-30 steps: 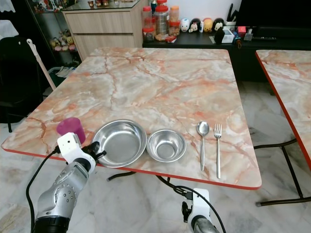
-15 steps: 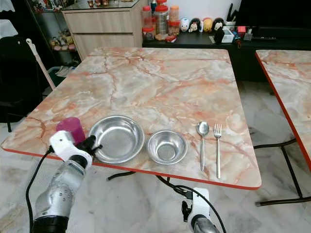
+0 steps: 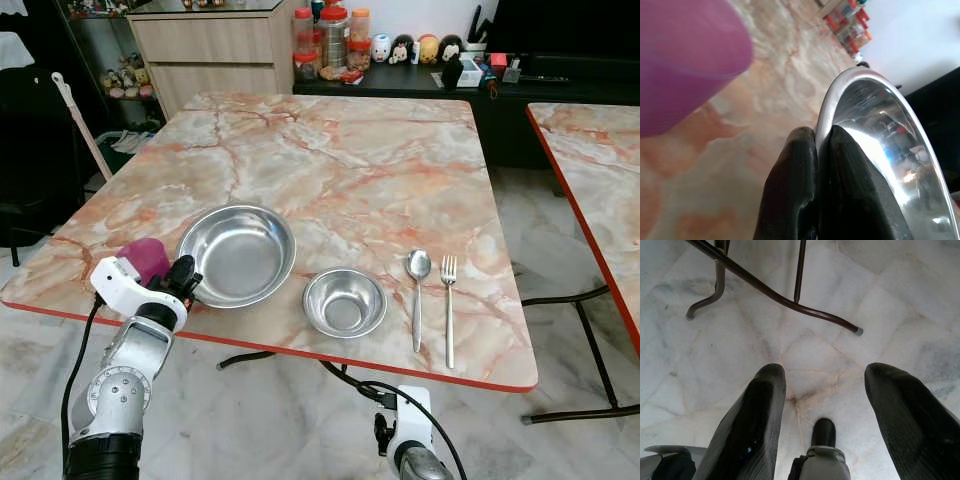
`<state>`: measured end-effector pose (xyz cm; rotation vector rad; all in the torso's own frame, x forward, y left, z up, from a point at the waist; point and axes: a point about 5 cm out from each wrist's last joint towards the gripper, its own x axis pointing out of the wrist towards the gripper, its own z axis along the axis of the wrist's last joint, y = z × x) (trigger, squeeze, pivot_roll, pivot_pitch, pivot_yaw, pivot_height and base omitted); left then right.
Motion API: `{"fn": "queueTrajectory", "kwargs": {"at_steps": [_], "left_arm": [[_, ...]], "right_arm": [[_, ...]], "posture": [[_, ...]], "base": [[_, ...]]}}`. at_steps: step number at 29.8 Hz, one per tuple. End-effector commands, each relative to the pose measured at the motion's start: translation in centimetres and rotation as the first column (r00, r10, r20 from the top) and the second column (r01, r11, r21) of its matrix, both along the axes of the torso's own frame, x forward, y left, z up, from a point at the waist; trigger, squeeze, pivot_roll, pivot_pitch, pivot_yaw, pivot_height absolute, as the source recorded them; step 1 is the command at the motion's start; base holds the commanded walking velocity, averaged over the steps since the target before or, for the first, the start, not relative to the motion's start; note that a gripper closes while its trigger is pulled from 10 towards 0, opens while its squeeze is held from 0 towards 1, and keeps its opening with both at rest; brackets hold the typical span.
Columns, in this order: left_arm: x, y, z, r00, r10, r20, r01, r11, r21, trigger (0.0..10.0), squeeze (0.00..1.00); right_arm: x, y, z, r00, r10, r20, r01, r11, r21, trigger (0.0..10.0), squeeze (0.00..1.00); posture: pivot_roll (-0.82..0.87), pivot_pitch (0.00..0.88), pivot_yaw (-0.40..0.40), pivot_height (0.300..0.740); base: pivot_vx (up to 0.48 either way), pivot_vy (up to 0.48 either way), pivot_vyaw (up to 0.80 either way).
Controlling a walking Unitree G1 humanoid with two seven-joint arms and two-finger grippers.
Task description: Setting the table
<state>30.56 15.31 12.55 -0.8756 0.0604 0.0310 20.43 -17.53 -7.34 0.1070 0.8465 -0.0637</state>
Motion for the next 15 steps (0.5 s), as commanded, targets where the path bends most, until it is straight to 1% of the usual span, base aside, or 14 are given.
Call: {"fn": "queueTrajectory", "kwargs": {"at_steps": [1, 2, 3, 4, 6, 8, 9, 11, 12, 13, 14, 15], "left_arm": [[-0.4, -1.7, 0.6, 0.999, -0.020, 0.045, 0.021, 0.999, -0.029, 10.0, 0.00], [-0.4, -1.7, 0.6, 0.999, -0.020, 0.045, 0.021, 0.999, -0.029, 10.0, 0.00], [0.0, -1.9, 1.1, 0.997, -0.019, 0.072, 0.013, 0.996, 0.084, 10.0, 0.00], [0.5, -2.2, 1.6, 0.995, -0.017, 0.099, -0.003, 0.979, 0.205, 10.0, 0.00], [1.3, -2.5, 2.2, 0.990, -0.009, 0.141, -0.042, 0.934, 0.355, 10.0, 0.00], [1.3, -2.5, 2.2, 0.990, -0.009, 0.141, -0.042, 0.934, 0.355, 10.0, 0.00], [1.6, -2.5, 2.4, 0.988, -0.001, 0.152, -0.058, 0.921, 0.385, 10.0, 0.00], [2.7, -3.0, 3.5, 0.978, 0.007, 0.210, -0.102, 0.891, 0.443, 10.0, 0.00], [3.2, -3.4, 4.5, 0.967, -0.002, 0.255, -0.118, 0.884, 0.452, 10.0, 0.00], [3.2, -3.4, 4.5, 0.967, -0.002, 0.255, -0.118, 0.884, 0.452, 10.0, 0.00], [3.5, -3.7, 5.1, 0.959, -0.013, 0.284, -0.120, 0.888, 0.444, 10.0, 0.00], [3.5, -3.8, 5.3, 0.957, -0.018, 0.290, -0.118, 0.887, 0.446, 10.0, 0.00]], "right_arm": [[0.2, 0.2, 0.1, 1.000, 0.009, 0.000, -0.009, 1.000, 0.004, 10.0, 0.00], [0.2, 0.2, 0.1, 1.000, 0.009, 0.000, -0.009, 1.000, 0.004, 10.0, 0.00], [0.2, 0.2, 0.1, 1.000, 0.009, 0.000, -0.009, 1.000, 0.004, 10.0, 0.00], [0.2, 0.2, 0.1, 1.000, 0.010, -0.001, -0.010, 1.000, 0.003, 10.0, 0.00], [0.3, 0.2, 0.1, 1.000, 0.011, 0.000, -0.011, 1.000, 0.001, 10.0, 0.00], [0.3, 0.2, 0.1, 1.000, 0.011, 0.000, -0.011, 1.000, 0.001, 10.0, 0.00], [0.3, 0.2, 0.1, 1.000, 0.011, 0.001, -0.011, 1.000, 0.000, 10.0, 0.00], [0.4, 0.1, 0.2, 1.000, 0.001, 0.007, -0.001, 1.000, 0.002, 10.0, 0.00], [0.5, 0.0, 0.2, 1.000, -0.007, 0.007, 0.007, 1.000, 0.000, 10.0, 0.00], [0.5, 0.0, 0.2, 1.000, -0.007, 0.007, 0.007, 1.000, 0.000, 10.0, 0.00], [0.4, -0.2, 0.2, 1.000, -0.014, 0.005, 0.014, 1.000, -0.004, 10.0, 0.00], [0.4, -0.3, 0.2, 1.000, -0.020, 0.004, 0.020, 1.000, -0.004, 10.0, 0.00]], "posture": [[0.08, 0.000, 0.028, 0.719], [0.08, 0.000, 0.028, 0.719], [0.08, 0.000, 0.024, 0.719], [0.08, 0.000, 0.023, 0.719], [0.08, 0.000, 0.022, 0.719], [0.08, 0.000, 0.022, 0.719], [0.07, 0.000, 0.023, 0.719], [0.05, 0.000, 0.030, 0.719], [0.04, 0.000, 0.035, 0.719], [0.04, 0.000, 0.035, 0.719], [0.04, 0.000, 0.038, 0.719], [0.03, 0.000, 0.041, 0.719]], "base": [[0.000, 0.000, 0.00], [0.000, 0.000, 0.00], [0.000, 0.000, 0.00], [0.000, 0.000, 0.00], [0.000, 0.000, 0.00], [0.000, 0.000, 0.00], [0.000, 0.000, 0.00], [0.000, -0.304, 0.00], [0.000, -0.368, 0.00], [0.000, -0.368, 0.00], [0.000, -0.375, 0.00], [0.000, -0.375, 0.00]]}}
